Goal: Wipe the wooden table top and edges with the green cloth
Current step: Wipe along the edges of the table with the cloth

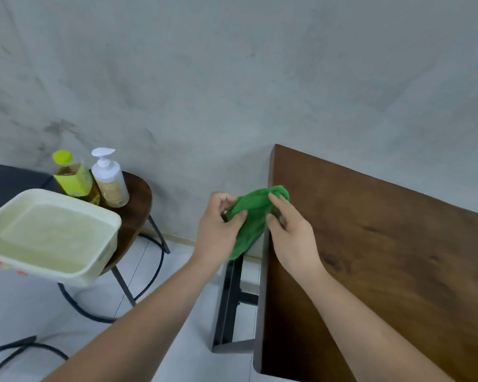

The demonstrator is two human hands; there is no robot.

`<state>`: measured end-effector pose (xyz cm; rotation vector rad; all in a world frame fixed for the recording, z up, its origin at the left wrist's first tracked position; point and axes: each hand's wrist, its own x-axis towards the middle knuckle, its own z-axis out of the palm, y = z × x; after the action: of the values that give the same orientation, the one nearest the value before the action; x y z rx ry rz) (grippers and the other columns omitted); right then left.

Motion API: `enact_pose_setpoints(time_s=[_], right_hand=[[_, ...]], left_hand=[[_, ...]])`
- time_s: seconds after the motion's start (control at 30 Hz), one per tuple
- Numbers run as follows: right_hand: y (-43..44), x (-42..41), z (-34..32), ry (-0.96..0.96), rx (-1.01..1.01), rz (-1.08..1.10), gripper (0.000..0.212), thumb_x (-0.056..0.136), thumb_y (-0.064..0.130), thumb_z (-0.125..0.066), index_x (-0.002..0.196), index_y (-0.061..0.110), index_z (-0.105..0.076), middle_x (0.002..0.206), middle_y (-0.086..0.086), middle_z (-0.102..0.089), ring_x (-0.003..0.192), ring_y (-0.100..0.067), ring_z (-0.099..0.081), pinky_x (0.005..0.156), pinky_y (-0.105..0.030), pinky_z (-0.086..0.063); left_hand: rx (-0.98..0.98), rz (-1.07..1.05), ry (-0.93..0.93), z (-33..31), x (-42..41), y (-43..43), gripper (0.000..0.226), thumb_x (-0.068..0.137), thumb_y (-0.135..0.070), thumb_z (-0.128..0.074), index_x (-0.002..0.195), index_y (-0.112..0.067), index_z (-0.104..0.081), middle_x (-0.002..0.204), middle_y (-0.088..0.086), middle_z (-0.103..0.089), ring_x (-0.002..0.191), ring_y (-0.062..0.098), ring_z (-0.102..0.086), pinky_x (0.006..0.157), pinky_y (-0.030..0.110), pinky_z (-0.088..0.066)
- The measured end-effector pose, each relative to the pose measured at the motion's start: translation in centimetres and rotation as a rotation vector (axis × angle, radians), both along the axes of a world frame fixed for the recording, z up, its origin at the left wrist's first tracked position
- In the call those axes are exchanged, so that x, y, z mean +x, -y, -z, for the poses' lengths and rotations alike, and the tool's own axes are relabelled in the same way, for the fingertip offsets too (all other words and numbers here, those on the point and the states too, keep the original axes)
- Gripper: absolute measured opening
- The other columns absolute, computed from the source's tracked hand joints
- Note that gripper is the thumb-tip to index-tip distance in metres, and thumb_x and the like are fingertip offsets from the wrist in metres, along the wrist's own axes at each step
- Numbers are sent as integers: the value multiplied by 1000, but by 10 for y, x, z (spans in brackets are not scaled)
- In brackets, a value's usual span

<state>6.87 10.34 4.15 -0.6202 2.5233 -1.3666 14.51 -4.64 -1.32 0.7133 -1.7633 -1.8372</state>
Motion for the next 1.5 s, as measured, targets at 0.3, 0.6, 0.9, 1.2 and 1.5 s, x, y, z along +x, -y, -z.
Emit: enact_pose_setpoints(time_s=[0.3, 0.6, 0.9, 1.2, 1.5], right_hand=[[0, -131, 28, -325, 406, -54, 47, 115, 22, -55, 162, 23, -56, 172, 3, -45, 162, -17, -32, 133, -35, -22], [-11, -181, 56, -465, 477, 4, 48, 115, 22, -52, 162, 17, -53, 171, -2, -46, 160, -20, -35, 133, -39, -25], [-10, -186, 58, -449, 477, 68, 52, 112, 28, -55, 162, 15, -51, 168, -2, -49, 158, -19, -38, 133, -46, -32], [-10, -190, 62, -472, 483, 54, 52, 110, 24, -55, 160, 10, -53, 166, -4, -50, 158, -20, -39, 132, -45, -33], [-8, -189, 62, -506, 514, 53, 50, 110, 27, -53, 159, 14, -54, 166, 0, -50, 157, -15, -39, 129, -30, -23]], left_hand=[[49, 77, 61, 26, -98, 19, 31, 105, -22, -59, 117, -49, -67, 107, -20, -74, 96, 8, -72, 80, 36, -60], [-132, 221, -38, 48, -150, 24, 58, 103, 0, -66, 133, -49, -61, 130, -13, -76, 113, 2, -76, 101, 22, -58], [17, 129, -21, 58, -183, 6, 42, 80, -44, -86, 118, -35, -69, 120, -18, -74, 113, -1, -70, 95, 21, -56], [209, 377, -34, 50, -204, -5, 58, 95, -50, -60, 138, -84, -40, 147, -46, -51, 140, -17, -48, 115, 16, -40], [233, 306, 13, 45, -260, 15, 33, 96, -45, -54, 117, -70, -55, 140, -24, -61, 122, -12, -58, 98, 15, -46]])
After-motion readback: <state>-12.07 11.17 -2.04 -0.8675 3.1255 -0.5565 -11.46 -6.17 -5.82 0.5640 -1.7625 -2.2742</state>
